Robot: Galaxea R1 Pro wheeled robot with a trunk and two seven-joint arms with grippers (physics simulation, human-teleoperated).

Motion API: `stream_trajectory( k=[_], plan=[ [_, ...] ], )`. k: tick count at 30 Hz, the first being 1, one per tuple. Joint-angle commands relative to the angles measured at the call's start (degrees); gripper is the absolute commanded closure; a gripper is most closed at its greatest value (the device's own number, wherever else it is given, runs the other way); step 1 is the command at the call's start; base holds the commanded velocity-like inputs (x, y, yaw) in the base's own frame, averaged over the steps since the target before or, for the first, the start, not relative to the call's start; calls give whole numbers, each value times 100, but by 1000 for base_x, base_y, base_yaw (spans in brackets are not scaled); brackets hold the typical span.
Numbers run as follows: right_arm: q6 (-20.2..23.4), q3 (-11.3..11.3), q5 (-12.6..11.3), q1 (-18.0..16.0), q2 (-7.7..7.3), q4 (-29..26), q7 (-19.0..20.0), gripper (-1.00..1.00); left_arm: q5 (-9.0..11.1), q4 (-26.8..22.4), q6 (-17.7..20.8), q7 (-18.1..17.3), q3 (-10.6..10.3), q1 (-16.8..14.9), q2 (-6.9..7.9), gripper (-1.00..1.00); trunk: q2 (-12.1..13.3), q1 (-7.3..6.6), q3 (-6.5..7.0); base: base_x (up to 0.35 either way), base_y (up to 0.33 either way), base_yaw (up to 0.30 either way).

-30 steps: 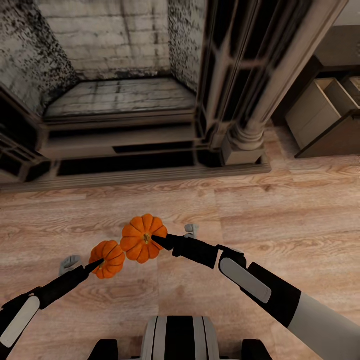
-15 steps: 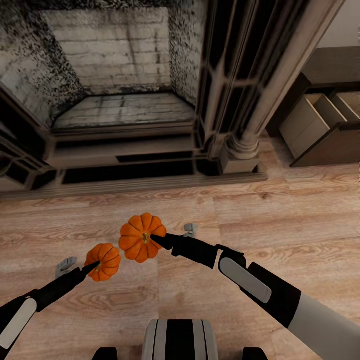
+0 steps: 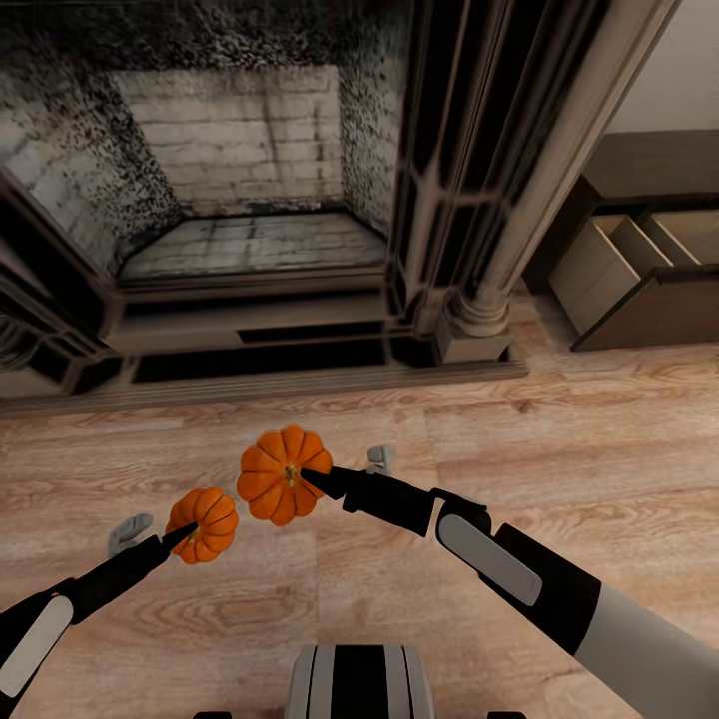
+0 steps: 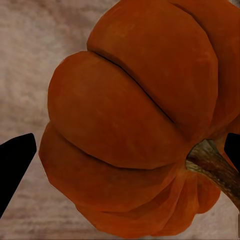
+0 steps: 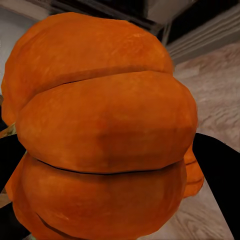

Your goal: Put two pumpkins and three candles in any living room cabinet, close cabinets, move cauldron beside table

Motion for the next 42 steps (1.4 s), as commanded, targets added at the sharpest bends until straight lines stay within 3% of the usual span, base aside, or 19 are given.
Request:
stream_trajectory(
  k=[1,17,19,25,29,33,34,37,42],
  plan=[
    [14,8,-52,-5,-2,5,8,100,29,-1,45,6,7,-1,0,100,0,-3,19,0,0,0],
    [17,8,-47,-5,-6,119,-25,100,37,-1,51,45,7,-1,-1,100,22,-44,374,0,0,0],
    [35,8,-57,-5,-7,122,-181,100,38,-1,57,56,7,-1,0,100,24,-49,418,0,0,0],
    [79,13,-150,4,-10,46,-883,100,29,-5,125,572,-4,-1,-4,100,32,-65,551,0,0,0],
    [290,15,-509,12,-36,47,-1175,100,27,-11,150,660,-3,-1,6,100,38,-75,640,0,0,0],
    [488,18,-1191,13,-92,25,-1220,100,22,-12,286,684,-2,-1,46,100,43,-86,728,0,0,0],
    [505,27,-1332,18,-204,16,-1210,100,21,-17,358,688,-2,-1,79,100,44,-88,751,0,0,0],
    [475,39,-1425,52,-518,13,-1181,100,26,-18,450,690,-2,-1,222,100,48,-96,817,0,0,0],
    [445,55,-1451,64,-661,12,-1177,100,25,-31,594,698,-2,-7,361,100,55,-109,928,0,0,0]
  ],
)
